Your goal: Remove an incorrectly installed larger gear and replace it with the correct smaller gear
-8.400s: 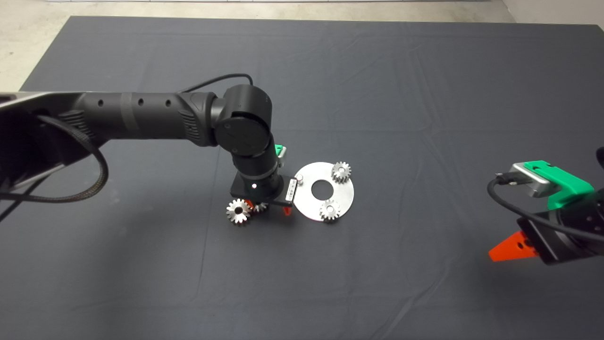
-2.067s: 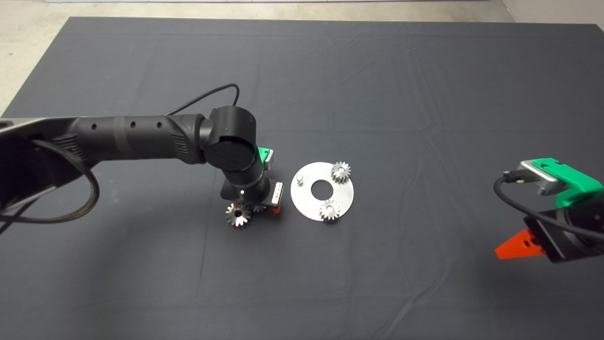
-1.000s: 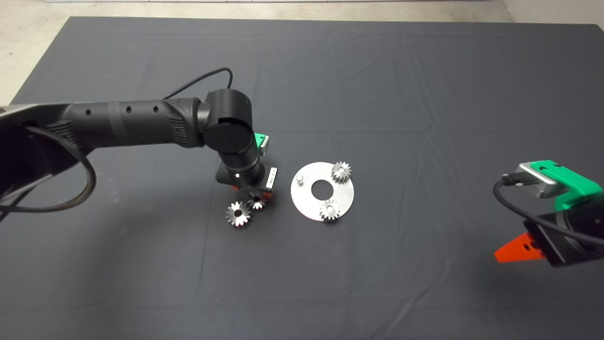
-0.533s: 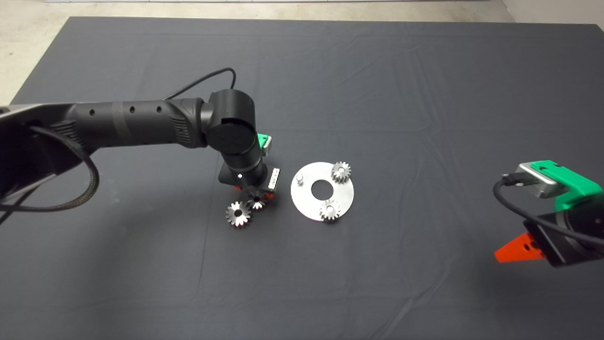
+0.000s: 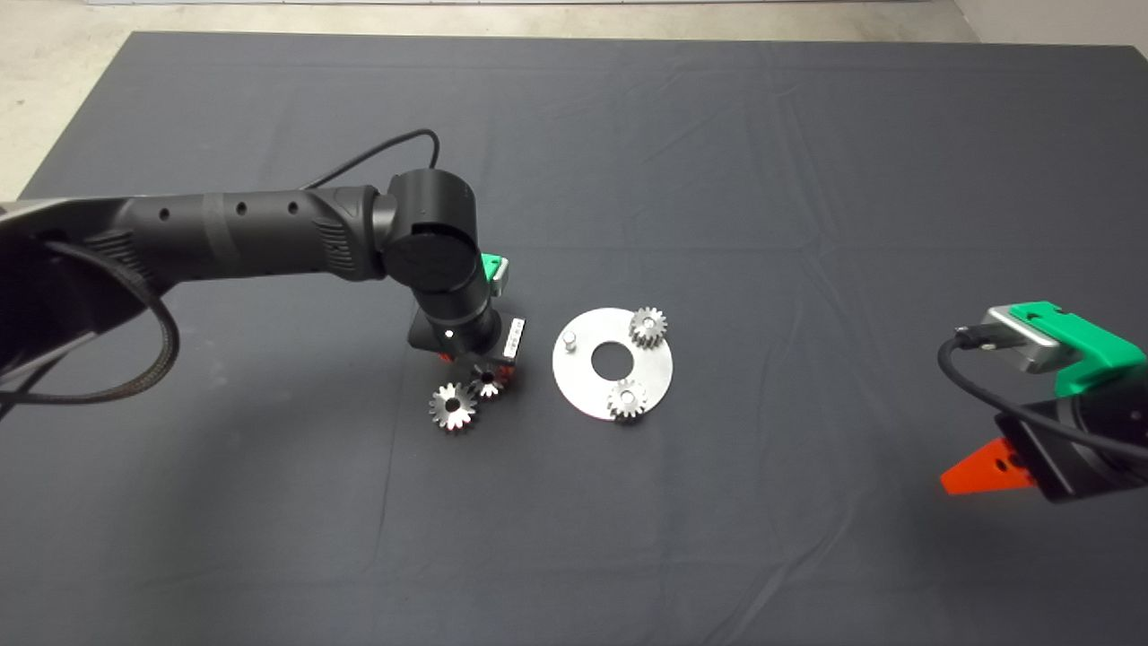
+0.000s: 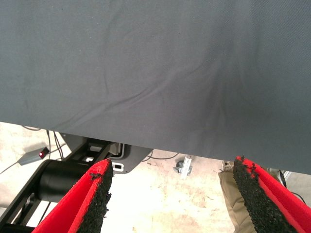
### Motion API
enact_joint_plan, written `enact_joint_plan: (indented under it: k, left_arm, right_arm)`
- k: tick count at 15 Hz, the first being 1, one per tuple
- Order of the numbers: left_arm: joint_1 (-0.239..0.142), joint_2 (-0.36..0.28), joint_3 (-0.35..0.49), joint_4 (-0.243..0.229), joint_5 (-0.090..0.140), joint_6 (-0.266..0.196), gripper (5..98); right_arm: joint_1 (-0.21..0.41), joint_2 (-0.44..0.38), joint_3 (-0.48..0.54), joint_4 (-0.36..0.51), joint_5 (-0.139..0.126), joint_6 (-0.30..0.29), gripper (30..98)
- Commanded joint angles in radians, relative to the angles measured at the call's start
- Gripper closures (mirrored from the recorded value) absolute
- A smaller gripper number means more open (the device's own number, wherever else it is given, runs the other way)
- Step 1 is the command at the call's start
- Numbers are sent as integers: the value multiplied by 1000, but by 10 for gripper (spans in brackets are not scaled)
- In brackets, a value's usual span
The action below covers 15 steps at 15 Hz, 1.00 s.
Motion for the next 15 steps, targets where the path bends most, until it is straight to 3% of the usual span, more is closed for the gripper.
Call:
enact_joint_plan:
  k: [1, 5, 15]
  left_arm:
    - [-12, 2, 20, -34, 10, -15, 432]
    - [-12, -2, 11, -84, 11, -15, 432]
    - [-13, -8, 14, -106, 12, -15, 432]
  right_arm:
    - [21, -2, -1, -24, -1, -3, 625]
    - [21, 1, -2, -24, -1, -3, 625]
    - [21, 4, -8, -24, -1, -3, 625]
